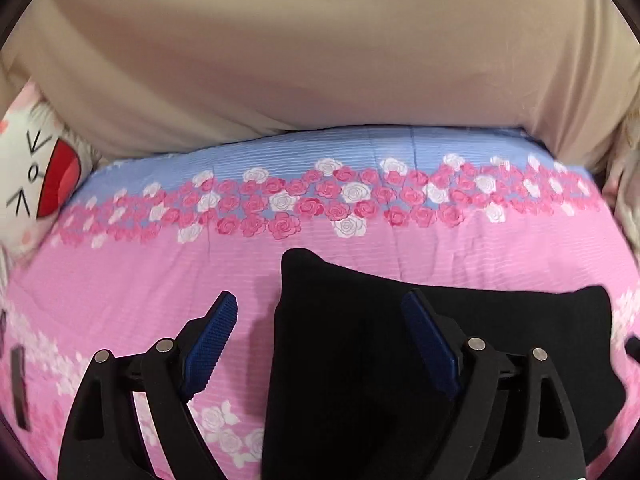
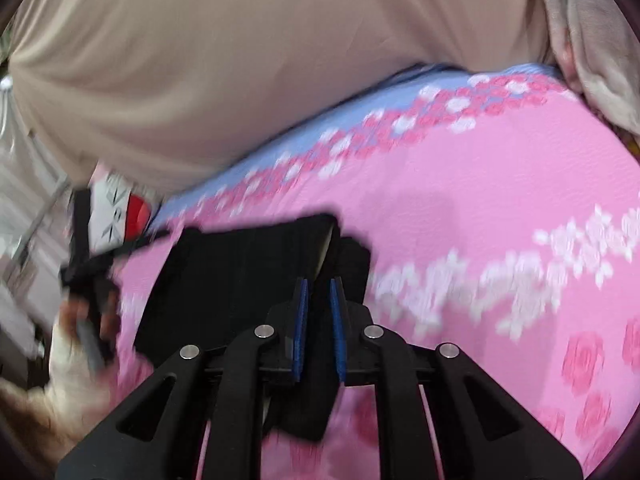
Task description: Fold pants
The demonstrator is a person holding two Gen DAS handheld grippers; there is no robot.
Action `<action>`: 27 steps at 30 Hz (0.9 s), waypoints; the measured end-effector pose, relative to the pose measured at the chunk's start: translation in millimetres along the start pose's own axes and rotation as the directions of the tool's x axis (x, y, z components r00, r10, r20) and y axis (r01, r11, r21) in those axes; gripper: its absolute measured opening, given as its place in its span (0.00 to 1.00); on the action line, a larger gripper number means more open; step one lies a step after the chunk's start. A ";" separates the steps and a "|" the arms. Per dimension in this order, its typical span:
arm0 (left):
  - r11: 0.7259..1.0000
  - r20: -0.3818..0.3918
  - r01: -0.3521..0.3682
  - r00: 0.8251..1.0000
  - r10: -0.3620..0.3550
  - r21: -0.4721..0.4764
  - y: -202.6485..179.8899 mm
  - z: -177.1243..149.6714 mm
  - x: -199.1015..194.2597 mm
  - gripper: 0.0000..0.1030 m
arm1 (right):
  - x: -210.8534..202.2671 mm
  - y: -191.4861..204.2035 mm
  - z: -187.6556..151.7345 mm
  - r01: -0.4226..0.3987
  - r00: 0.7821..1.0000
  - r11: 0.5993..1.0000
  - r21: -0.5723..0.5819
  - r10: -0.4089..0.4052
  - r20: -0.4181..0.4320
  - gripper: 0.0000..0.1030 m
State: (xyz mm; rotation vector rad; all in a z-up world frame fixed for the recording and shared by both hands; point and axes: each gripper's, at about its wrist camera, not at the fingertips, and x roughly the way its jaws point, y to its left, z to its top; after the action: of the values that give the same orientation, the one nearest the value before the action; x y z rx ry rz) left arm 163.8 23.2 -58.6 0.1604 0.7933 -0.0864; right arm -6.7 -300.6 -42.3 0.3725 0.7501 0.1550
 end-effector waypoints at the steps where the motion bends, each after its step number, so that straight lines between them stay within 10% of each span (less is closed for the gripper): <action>1: 1.000 -0.049 -0.009 0.999 0.010 0.017 -1.5 0.5 16.0 0.81 | -0.6 3.7 -10.7 0.008 1.000 1.000 -0.023 -0.008 -0.018 0.12; 6: 0.986 -0.221 0.076 0.969 -0.108 -0.148 21.5 2.4 85.7 0.87 | 11.6 11.2 -37.9 0.020 0.996 0.997 -0.071 -0.026 -0.084 0.12; 9: 0.965 -0.158 0.075 0.980 -0.118 -0.252 37.2 23.0 69.6 0.83 | 9.0 18.8 -34.0 -0.007 0.997 0.995 -0.101 0.000 -0.072 0.12; 12: 0.981 -0.066 -0.033 0.998 0.021 -0.190 26.7 37.4 28.5 0.81 | 3.9 18.1 -28.9 -0.048 0.997 0.993 -0.107 0.041 -0.064 0.12; 19: 0.974 0.037 0.065 0.996 -0.075 0.219 -88.5 -21.9 -70.2 0.84 | 1.4 32.7 -27.7 0.000 0.998 0.980 -0.197 -0.014 -0.067 0.12; 25: 0.905 -0.081 0.286 0.958 -0.274 0.314 -130.3 -69.0 -95.6 0.84 | -6.3 49.2 -19.8 -0.052 0.996 0.969 -0.240 0.033 -0.083 0.12; 27: 0.900 -0.058 0.244 0.969 -0.240 0.362 -140.7 -78.4 -98.7 0.85 | 2.0 46.8 -9.9 -0.099 0.991 0.974 -0.204 0.078 -0.106 0.12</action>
State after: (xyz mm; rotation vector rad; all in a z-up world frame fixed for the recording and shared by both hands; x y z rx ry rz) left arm 20.4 -99.8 -57.8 0.4167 0.8013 -0.4727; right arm -12.4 -254.1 -32.2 0.1988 0.8055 0.3354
